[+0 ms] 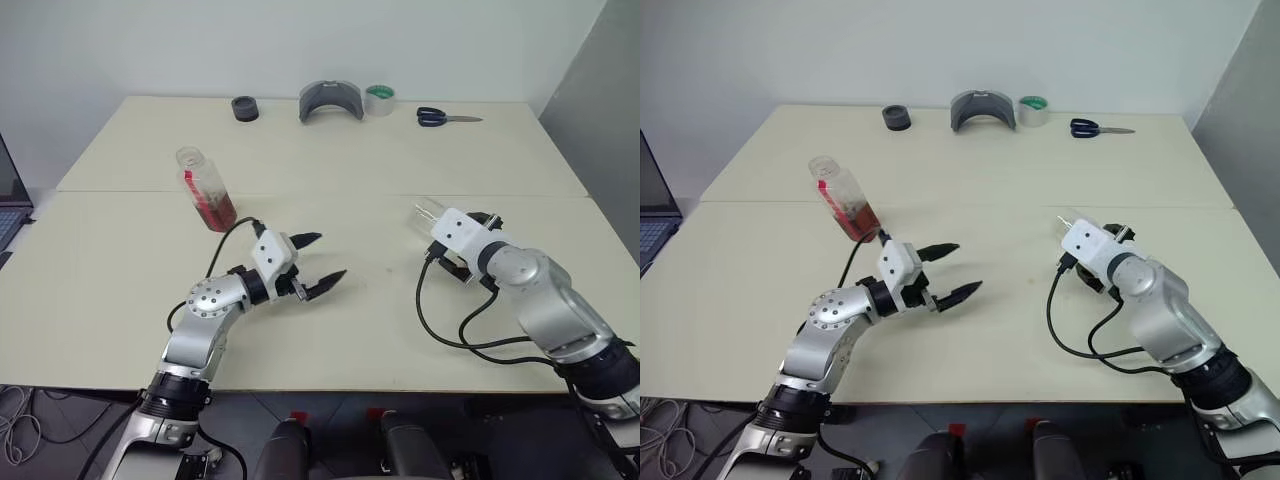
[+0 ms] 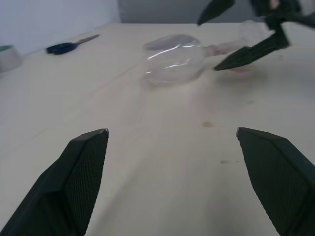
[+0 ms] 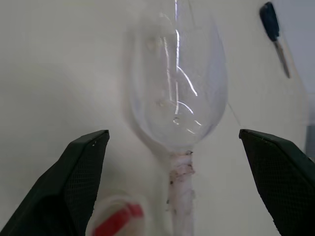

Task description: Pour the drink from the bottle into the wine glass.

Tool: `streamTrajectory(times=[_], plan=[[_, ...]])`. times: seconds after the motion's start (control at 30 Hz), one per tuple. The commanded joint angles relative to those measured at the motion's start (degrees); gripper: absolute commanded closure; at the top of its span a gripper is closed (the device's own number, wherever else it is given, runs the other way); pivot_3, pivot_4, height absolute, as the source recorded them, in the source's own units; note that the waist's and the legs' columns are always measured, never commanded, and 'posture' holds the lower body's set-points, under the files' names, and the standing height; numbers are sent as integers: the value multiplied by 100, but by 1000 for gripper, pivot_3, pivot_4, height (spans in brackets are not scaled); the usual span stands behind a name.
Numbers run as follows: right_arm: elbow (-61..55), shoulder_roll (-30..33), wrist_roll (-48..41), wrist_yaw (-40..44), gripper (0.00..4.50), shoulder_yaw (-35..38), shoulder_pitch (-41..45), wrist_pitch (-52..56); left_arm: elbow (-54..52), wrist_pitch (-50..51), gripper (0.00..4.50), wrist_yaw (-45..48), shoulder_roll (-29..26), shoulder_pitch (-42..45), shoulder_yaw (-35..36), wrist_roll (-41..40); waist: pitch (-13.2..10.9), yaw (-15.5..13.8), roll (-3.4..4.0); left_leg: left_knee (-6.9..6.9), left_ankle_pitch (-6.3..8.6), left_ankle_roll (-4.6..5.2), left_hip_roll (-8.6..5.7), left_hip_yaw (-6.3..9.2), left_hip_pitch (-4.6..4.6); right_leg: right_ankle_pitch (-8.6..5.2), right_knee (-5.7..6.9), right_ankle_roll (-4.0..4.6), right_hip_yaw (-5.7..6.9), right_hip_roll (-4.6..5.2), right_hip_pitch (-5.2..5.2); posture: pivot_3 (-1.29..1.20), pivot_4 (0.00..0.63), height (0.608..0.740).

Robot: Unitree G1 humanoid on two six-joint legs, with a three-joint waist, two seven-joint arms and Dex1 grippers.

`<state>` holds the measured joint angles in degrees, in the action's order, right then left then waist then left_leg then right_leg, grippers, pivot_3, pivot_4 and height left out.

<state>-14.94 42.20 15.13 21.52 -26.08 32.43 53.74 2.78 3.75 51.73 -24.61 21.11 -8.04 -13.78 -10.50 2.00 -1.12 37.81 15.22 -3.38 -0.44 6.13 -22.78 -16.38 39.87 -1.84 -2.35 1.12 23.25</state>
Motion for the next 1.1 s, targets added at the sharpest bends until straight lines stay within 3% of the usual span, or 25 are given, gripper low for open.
streamTrajectory(times=[0.03, 0.47, 0.57, 0.9, 0.93, 1.1], plan=[[106, -4, 549, -77, 0, -144, 215, -4, 8, -157, 27, 332, -33, 192, -86, -34, 0, -2, 0, 0, 0, 0, 0, 1, 0, 0, 0, 0, 0, 0, 0, 0, 150, 740], [952, -486, 1433, 256, 0, -529, 588, 47, 308, -191, 27, 369, 188, 464, -98, 114, 0, -4, 0, 2, 0, 0, -1, 4, -1, 0, 1, 0, 1, 0, 0, 0, 150, 740], [1089, -500, 1486, 400, 578, -500, 592, 85, 351, -204, 0, 326, 234, 492, -74, 142, 0, -7, 0, 2, 0, 0, -1, 5, -2, 0, 0, 0, 2, 1, 0, 0, 150, 740], [1192, -536, 1580, 687, 4060, -433, 666, -64, 381, -249, 0, 193, 331, 479, -86, 180, 0, 2, 0, 2, 0, 0, -1, 3, -1, 0, 1, 0, 1, 1, 0, 0, 150, 740], [1191, -546, 1594, 715, 4229, -421, 683, -78, 378, -251, 0, 186, 337, 473, -83, 181, 0, 2, 0, 2, 0, 0, -1, 3, 0, 0, 1, 0, 1, 1, 0, 0, 150, 740], [998, -681, 1476, 803, 4228, -136, 716, -101, 322, -206, 0, 111, 334, 390, -51, 186, 0, 12, 0, 2, 0, 0, 0, 3, 0, 0, 1, 0, 1, 1, 1, 0, 150, 740]])
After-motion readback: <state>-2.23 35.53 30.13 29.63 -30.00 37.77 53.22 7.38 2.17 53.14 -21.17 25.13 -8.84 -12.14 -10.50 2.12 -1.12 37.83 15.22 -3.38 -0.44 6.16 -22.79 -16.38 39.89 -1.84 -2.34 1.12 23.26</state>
